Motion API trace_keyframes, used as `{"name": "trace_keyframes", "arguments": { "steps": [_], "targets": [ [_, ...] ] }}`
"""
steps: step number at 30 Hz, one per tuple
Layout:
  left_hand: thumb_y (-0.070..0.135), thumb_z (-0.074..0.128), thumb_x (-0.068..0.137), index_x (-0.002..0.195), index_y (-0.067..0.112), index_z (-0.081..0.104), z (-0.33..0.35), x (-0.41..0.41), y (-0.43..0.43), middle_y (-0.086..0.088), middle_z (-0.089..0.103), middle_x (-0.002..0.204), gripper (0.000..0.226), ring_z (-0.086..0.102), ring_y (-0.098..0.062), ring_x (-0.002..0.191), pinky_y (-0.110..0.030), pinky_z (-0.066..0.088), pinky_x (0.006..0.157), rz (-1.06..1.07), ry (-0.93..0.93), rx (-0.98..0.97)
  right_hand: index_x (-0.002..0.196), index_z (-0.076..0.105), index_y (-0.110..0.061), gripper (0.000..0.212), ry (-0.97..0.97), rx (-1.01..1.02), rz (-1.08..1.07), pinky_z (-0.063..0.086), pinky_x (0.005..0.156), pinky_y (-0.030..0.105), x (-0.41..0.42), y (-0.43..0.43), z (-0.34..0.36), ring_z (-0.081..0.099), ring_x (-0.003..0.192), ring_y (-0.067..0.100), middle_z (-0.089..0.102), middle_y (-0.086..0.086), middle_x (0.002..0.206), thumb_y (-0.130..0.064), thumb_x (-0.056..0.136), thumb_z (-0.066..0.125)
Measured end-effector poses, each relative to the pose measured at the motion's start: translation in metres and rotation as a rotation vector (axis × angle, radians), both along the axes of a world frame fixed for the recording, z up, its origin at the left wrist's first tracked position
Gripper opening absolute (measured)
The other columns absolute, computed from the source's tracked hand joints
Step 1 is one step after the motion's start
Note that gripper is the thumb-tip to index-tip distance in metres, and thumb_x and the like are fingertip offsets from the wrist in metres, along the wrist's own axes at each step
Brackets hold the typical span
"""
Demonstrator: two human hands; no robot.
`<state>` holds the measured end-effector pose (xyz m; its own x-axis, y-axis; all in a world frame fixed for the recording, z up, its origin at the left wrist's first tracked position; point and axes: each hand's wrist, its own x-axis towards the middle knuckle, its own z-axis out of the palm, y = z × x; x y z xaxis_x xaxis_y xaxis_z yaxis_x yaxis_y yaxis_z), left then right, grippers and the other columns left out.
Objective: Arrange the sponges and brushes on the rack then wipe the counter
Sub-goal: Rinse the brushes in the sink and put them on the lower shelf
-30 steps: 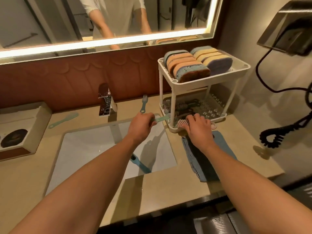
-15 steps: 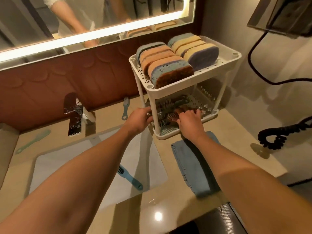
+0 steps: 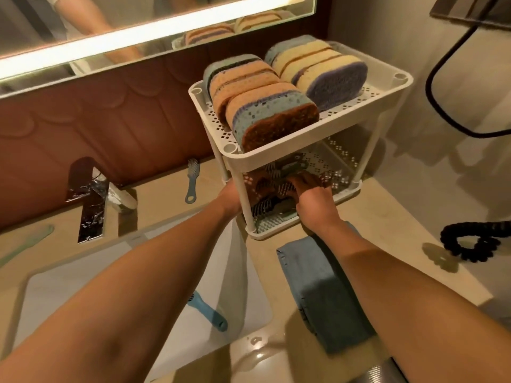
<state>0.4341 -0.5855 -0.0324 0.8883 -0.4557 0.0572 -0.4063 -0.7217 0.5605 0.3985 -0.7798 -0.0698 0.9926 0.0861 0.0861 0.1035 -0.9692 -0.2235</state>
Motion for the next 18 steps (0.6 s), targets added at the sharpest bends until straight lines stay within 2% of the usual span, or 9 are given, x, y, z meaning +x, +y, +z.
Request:
{"name": "trace_keyframes", "arguments": {
  "steps": [4, 7, 9, 11, 14, 16, 18],
  "targets": [
    [0.045, 0.056, 0.093, 0.123, 0.016, 0.069, -0.003, 0.002, -0.005, -0.009, 0.065, 0.129, 0.043, 0.061, -0.027, 0.117, -0.046, 0.054, 0.098, -0.031, -0.066, 0.011, 0.141, 0.049, -0.028, 0.065, 0.017, 0.000, 0.010, 0.039, 0.105, 0.050, -0.001, -0.002, -0.006, 0.049, 0.131, 0.034, 0.048, 0.009, 0.143, -0.002, 0.083, 0.060],
    [0.039, 0.055, 0.094, 0.119, 0.013, 0.070, -0.008, 0.003, -0.008, -0.012, 0.069, 0.122, 0.039, 0.064, -0.030, 0.111, -0.047, 0.056, 0.094, -0.060, -0.120, 0.071, 0.143, 0.048, -0.026, 0.064, 0.016, 0.014, -0.004, 0.036, 0.109, 0.050, 0.001, -0.001, -0.008, 0.049, 0.130, 0.032, 0.051, 0.008, 0.141, -0.003, 0.084, 0.059],
    [0.043, 0.054, 0.095, 0.118, 0.014, 0.070, -0.015, 0.005, -0.008, -0.009, 0.068, 0.121, 0.040, 0.065, -0.027, 0.111, -0.046, 0.056, 0.094, -0.043, -0.135, 0.015, 0.145, 0.046, -0.021, 0.065, 0.012, 0.043, -0.009, 0.035, 0.111, 0.050, 0.001, 0.000, -0.010, 0.050, 0.131, 0.033, 0.052, 0.010, 0.142, -0.003, 0.084, 0.060],
    [0.046, 0.052, 0.097, 0.120, 0.017, 0.067, -0.022, 0.004, -0.006, -0.007, 0.066, 0.124, 0.040, 0.063, -0.024, 0.113, -0.044, 0.056, 0.095, -0.005, -0.162, -0.020, 0.148, 0.041, -0.017, 0.067, 0.037, 0.084, -0.013, 0.043, 0.104, 0.048, 0.001, 0.001, -0.009, 0.055, 0.124, 0.037, 0.053, 0.014, 0.142, -0.003, 0.086, 0.059],
    [0.035, 0.052, 0.100, 0.124, 0.013, 0.063, -0.032, -0.006, -0.001, -0.012, 0.061, 0.128, 0.034, 0.060, -0.026, 0.115, -0.045, 0.057, 0.093, 0.013, -0.177, 0.025, 0.149, 0.040, -0.015, 0.064, 0.023, 0.104, -0.003, 0.048, 0.096, 0.046, -0.001, 0.000, -0.009, 0.055, 0.123, 0.038, 0.052, 0.016, 0.142, -0.002, 0.089, 0.056],
    [0.031, 0.051, 0.099, 0.127, 0.009, 0.059, -0.034, -0.015, 0.001, -0.014, 0.059, 0.130, 0.037, 0.059, -0.025, 0.117, -0.042, 0.056, 0.095, 0.019, -0.218, -0.013, 0.149, 0.040, -0.017, 0.061, 0.013, 0.108, -0.004, 0.047, 0.095, 0.044, 0.000, 0.000, -0.010, 0.054, 0.124, 0.038, 0.051, 0.016, 0.142, -0.004, 0.092, 0.056],
    [0.022, 0.052, 0.100, 0.130, 0.004, 0.057, -0.036, -0.019, 0.003, -0.011, 0.059, 0.131, 0.035, 0.057, -0.020, 0.119, -0.029, 0.055, 0.094, 0.116, -0.226, -0.106, 0.149, 0.039, -0.022, 0.060, 0.011, 0.107, -0.002, 0.047, 0.097, 0.045, 0.003, 0.000, -0.014, 0.052, 0.126, 0.037, 0.048, 0.014, 0.145, -0.007, 0.093, 0.057]
  ]
}}
